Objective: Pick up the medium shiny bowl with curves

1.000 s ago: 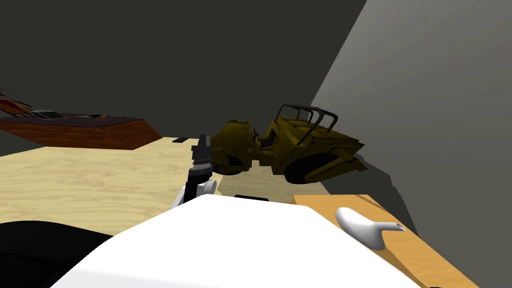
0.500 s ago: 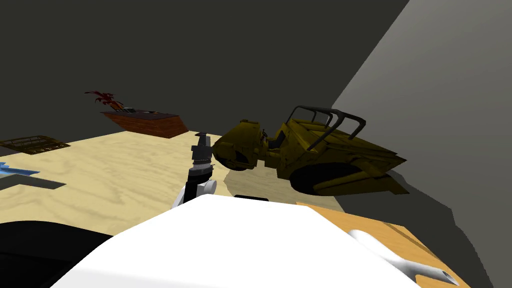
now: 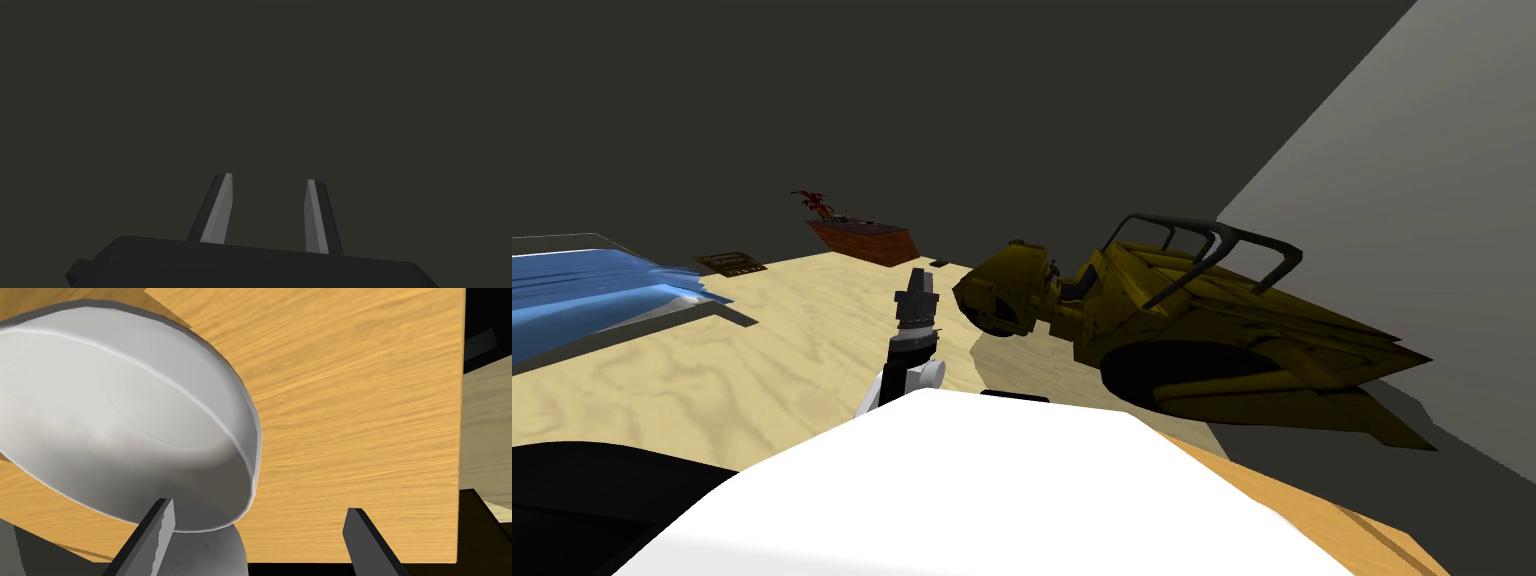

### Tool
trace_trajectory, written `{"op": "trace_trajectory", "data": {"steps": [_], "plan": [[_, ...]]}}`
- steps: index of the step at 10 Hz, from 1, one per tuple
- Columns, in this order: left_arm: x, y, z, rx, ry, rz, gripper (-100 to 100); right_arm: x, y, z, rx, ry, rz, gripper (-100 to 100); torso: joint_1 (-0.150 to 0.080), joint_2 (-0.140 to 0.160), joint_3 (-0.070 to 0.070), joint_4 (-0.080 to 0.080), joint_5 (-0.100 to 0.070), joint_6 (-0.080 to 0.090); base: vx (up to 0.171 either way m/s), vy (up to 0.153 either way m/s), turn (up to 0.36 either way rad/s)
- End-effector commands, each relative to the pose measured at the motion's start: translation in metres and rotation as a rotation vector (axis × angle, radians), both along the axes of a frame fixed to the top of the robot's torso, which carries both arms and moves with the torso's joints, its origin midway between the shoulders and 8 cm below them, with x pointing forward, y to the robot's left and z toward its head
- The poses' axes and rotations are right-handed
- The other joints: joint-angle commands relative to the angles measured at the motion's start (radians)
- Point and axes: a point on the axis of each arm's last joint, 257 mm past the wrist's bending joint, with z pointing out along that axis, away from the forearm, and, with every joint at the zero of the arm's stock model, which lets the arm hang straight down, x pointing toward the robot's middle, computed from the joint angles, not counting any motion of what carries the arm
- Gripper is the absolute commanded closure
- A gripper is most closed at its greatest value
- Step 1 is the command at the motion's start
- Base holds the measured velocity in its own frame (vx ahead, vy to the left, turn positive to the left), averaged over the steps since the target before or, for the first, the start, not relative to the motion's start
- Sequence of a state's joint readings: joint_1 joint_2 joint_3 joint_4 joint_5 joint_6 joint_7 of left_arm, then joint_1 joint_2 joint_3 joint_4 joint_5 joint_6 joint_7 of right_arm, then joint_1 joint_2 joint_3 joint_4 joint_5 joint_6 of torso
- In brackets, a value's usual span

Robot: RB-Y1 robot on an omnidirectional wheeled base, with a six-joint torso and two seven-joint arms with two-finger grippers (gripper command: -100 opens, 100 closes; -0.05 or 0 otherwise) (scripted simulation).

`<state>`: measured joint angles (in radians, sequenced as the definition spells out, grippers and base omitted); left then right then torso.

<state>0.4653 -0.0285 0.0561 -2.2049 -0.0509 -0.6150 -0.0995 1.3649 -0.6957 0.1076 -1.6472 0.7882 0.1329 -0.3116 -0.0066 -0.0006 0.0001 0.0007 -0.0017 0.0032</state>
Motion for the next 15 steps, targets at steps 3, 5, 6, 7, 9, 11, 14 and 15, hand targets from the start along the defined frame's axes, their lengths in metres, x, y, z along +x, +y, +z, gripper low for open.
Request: {"op": "trace_trajectory", "data": {"steps": [3,5,6,7,9,11,14,15], "plan": [[0.000,0.000,0.000,0.000,0.000,0.000,0,0.011,0.003,-0.005,-0.002,-0.008,-0.020,-100,0.002,-0.002,-0.001,-0.001,0.001,0.000,-0.035,-0.007,0.062],[0.000,0.000,0.000,0.000,0.000,0.000,0,0.021,0.006,-0.010,-0.003,-0.012,-0.041,-100,0.002,-0.002,-0.001,0.000,0.001,0.000,-0.011,0.008,0.057],[0.000,0.000,0.000,0.000,0.000,0.000,0,0.025,0.008,-0.012,-0.002,-0.014,-0.051,-100,0.004,-0.004,-0.002,-0.001,0.001,0.000,0.004,0.024,0.069],[0.000,0.000,0.000,0.000,0.000,0.000,0,0.025,0.008,-0.012,-0.004,-0.013,-0.051,-100,0.004,-0.004,-0.002,-0.001,0.001,0.000,0.003,0.015,0.043],[0.000,0.000,0.000,0.000,0.000,0.000,0,0.025,0.008,-0.012,-0.004,-0.013,-0.051,-100,0.003,-0.004,-0.002,-0.001,0.001,0.000,-0.001,-0.006,-0.018],[0.000,0.000,0.000,0.000,0.000,0.000,0,0.025,0.008,-0.012,-0.004,-0.013,-0.051,-100,0.002,-0.004,-0.002,-0.001,0.001,0.000,-0.001,-0.004,-0.010],[0.000,0.000,0.000,0.000,0.000,0.000,0,0.025,0.008,-0.012,-0.004,-0.013,-0.051,-100,0.003,-0.004,-0.002,-0.001,0.001,0.000,0.000,0.000,0.001],[0.000,0.000,0.000,0.000,0.000,0.000,0,0.025,0.008,-0.012,-0.004,-0.013,-0.051,-100,0.002,-0.004,-0.002,-0.001,0.001,0.000,-0.001,-0.006,-0.016]]}}
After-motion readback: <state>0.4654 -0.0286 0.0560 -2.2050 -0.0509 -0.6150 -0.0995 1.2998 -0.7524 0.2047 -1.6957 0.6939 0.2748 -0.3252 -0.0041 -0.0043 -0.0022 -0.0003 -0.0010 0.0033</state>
